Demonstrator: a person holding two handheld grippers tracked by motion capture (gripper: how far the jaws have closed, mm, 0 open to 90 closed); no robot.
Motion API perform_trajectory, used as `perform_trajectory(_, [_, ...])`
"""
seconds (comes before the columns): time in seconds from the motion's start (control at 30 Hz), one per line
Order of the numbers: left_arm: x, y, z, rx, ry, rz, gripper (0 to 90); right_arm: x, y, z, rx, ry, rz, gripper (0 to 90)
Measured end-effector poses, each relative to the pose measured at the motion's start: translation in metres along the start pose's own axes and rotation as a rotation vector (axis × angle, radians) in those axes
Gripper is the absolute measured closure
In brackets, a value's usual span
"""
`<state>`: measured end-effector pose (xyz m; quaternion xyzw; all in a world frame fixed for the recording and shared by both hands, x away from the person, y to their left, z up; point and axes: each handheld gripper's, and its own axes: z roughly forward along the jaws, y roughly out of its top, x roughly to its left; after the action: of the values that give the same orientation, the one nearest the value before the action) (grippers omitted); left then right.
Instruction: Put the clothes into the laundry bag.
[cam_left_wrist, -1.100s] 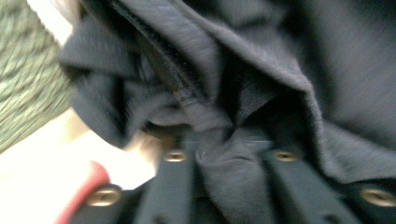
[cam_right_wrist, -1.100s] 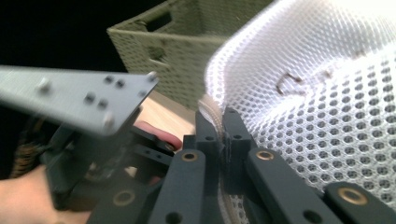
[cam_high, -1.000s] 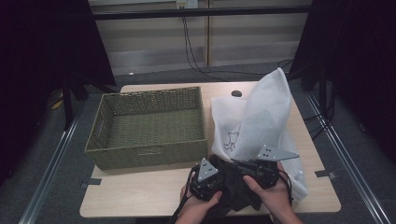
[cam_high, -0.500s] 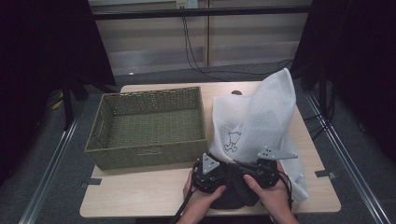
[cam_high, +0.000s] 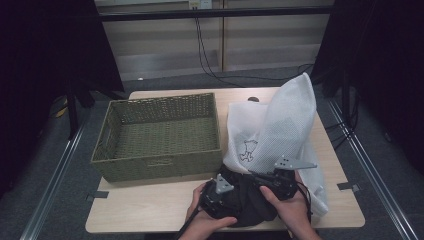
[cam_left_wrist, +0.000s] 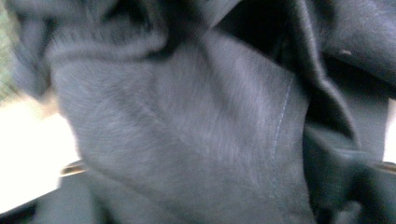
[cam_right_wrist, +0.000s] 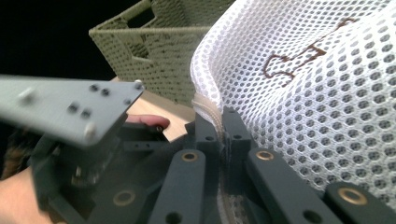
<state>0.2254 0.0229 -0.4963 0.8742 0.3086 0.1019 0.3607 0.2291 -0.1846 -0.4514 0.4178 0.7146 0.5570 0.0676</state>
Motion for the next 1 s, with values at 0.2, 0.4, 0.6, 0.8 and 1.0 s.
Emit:
perform_trajectory(0.2, [0.004, 0.016, -0.001, -0.243, -0.185, -0.157, 86.3, 0.008, -0.001, 0.002, -0.003, 0.002, -0.035, 88.0])
perform_trajectory(0.4, [-0.011, 0.034, -0.026, -0.558, -0.146, -0.105, 86.9, 0.029, 0.02, -0.029, -0.137, 0.06, -0.07, 88.1])
perform_trajectory(0.6, [-0.005, 0.021, 0.027, -0.21, -0.045, -0.16, 81.5, 0.013, -0.003, -0.022, -0.048, 0.1, 0.019, 88.2])
perform_trajectory(0.8, [0.006, 0.018, -0.001, -0.193, -0.159, -0.078, 45.0, 0.005, -0.006, -0.016, -0.036, 0.045, -0.007, 88.1])
perform_trajectory(1.0, [0.034, -0.015, -0.022, -0.206, -0.137, -0.142, 34.6, -0.006, -0.005, -0.021, -0.044, -0.013, -0.005, 88.0])
